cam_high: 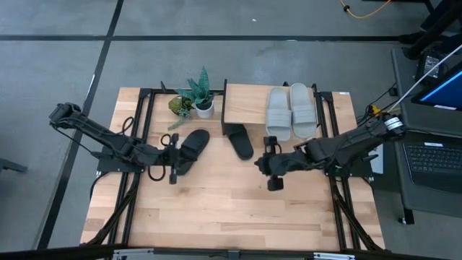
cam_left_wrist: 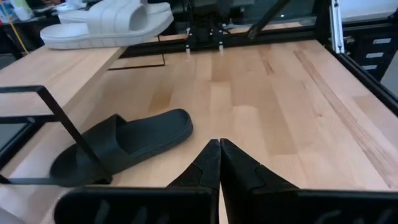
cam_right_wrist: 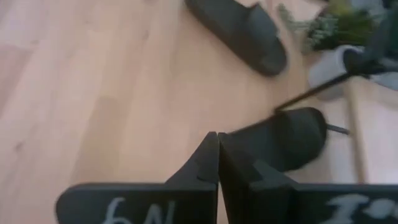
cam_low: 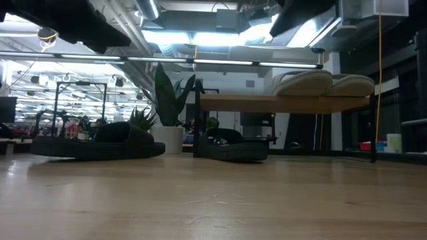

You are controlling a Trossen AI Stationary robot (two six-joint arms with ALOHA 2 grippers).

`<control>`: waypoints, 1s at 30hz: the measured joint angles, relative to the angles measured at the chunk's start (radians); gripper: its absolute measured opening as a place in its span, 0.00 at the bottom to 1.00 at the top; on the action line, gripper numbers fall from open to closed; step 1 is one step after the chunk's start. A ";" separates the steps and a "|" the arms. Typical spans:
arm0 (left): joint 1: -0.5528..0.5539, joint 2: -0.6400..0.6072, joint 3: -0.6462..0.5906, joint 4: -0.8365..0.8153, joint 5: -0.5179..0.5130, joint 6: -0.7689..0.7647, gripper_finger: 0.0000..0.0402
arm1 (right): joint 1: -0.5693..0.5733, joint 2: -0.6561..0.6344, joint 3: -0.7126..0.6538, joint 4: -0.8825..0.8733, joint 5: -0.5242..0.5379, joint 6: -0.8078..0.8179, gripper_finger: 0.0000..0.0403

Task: Pick and place slides into the shelf
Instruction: Put the right black slipper on the shelf

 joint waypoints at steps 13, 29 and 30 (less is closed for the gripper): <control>-0.002 -0.016 -0.019 -0.002 0.003 0.007 0.00 | 0.045 0.236 0.285 -0.376 0.172 0.212 0.01; -0.002 -0.016 -0.019 -0.055 0.050 0.113 0.00 | 0.142 0.531 0.494 -0.422 0.228 0.373 0.01; -0.002 -0.016 -0.019 -0.064 0.050 0.114 0.00 | 0.134 0.545 0.494 -0.422 0.227 0.381 0.01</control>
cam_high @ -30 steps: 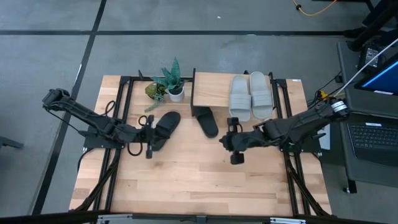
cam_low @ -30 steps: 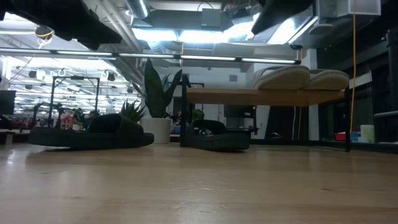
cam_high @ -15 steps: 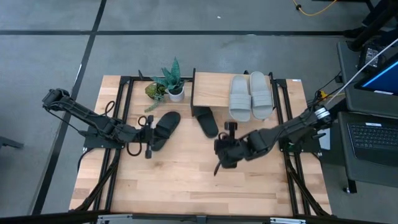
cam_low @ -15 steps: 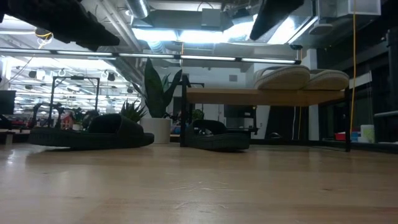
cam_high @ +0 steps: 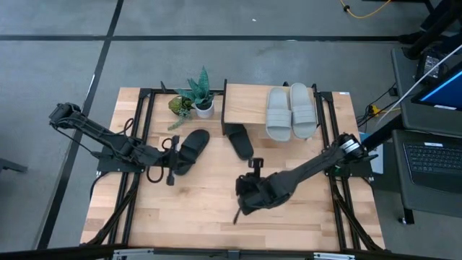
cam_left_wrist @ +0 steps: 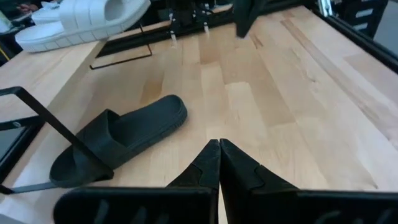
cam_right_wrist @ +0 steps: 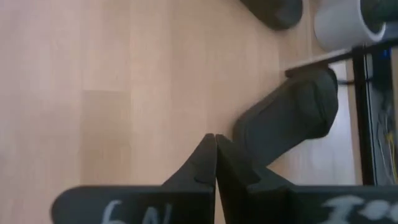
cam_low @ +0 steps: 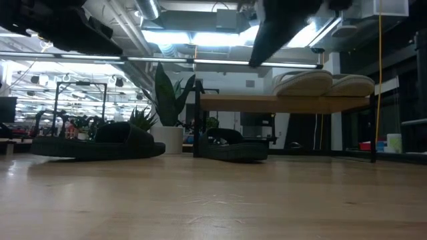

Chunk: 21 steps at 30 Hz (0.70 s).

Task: Pick and place slides into the shelf
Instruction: Put the right black slipper on the shelf

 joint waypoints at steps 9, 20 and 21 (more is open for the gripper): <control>0.000 0.000 0.000 -0.062 0.003 0.000 0.00 | -0.068 0.042 0.000 0.031 0.002 0.001 0.07; 0.000 0.000 0.000 -0.091 0.002 0.007 0.00 | -0.132 0.050 -0.080 0.066 -0.006 -0.067 0.36; 0.000 0.000 0.000 -0.093 0.003 0.007 0.00 | -0.135 0.050 -0.098 0.062 -0.007 -0.068 0.38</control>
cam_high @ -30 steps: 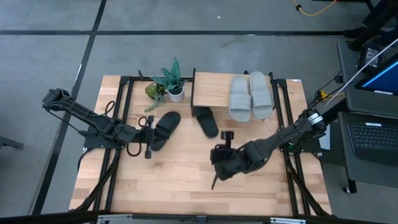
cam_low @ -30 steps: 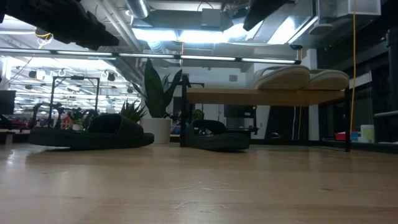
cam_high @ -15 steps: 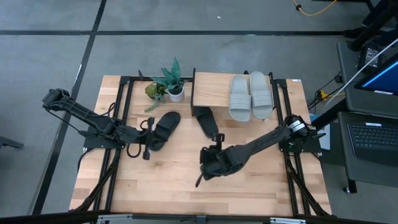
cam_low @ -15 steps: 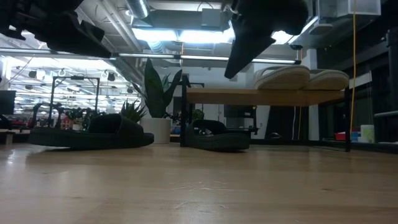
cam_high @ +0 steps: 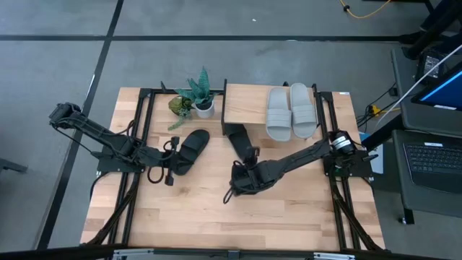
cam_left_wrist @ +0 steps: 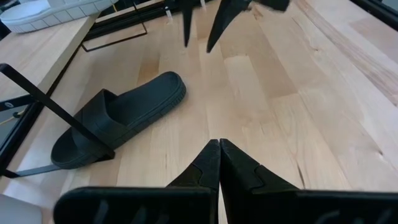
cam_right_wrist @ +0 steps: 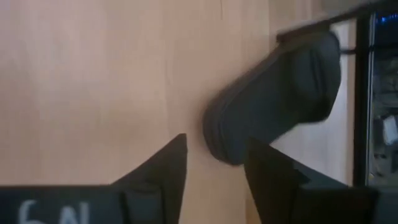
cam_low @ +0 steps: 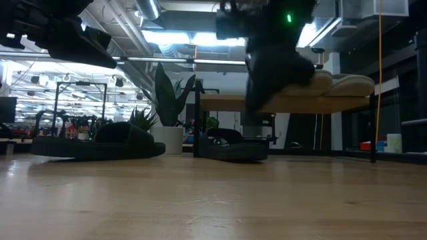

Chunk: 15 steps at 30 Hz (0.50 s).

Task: Pick and place slides into the shelf
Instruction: Put the right black slipper on the shelf

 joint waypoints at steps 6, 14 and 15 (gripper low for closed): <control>0.000 0.000 0.000 -0.005 0.000 0.000 0.00 | -0.024 0.001 -0.094 0.098 -0.002 -0.067 0.44; 0.000 0.000 0.000 -0.005 0.000 -0.001 0.00 | -0.050 0.001 -0.155 0.168 -0.015 -0.101 0.42; 0.000 0.000 0.000 -0.005 0.000 -0.001 0.00 | -0.050 0.001 -0.157 0.169 -0.023 -0.102 0.41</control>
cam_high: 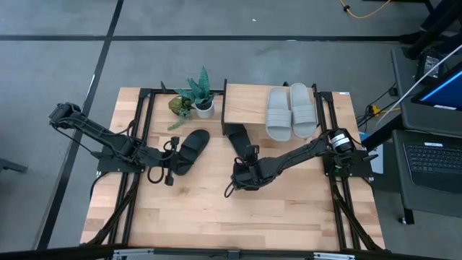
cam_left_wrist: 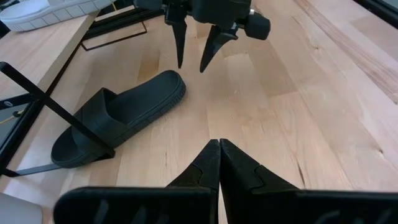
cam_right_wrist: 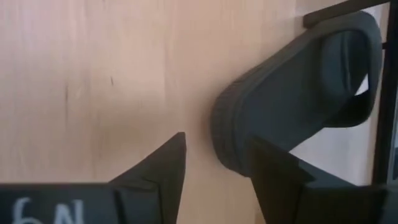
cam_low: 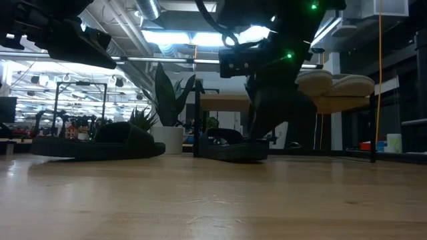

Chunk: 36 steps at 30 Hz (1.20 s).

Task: Pick and place slides into the shelf
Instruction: Put the right black slipper on the shelf

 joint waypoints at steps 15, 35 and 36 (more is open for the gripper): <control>0.000 0.000 0.000 0.000 0.000 -0.001 0.00 | -0.033 0.000 -0.057 0.078 -0.003 -0.003 0.40; 0.000 0.000 0.000 0.000 -0.001 0.000 0.00 | -0.061 0.000 -0.057 0.084 -0.003 -0.030 0.40; 0.000 0.000 0.000 0.000 -0.001 0.000 0.00 | -0.061 0.000 -0.057 0.085 -0.003 -0.029 0.40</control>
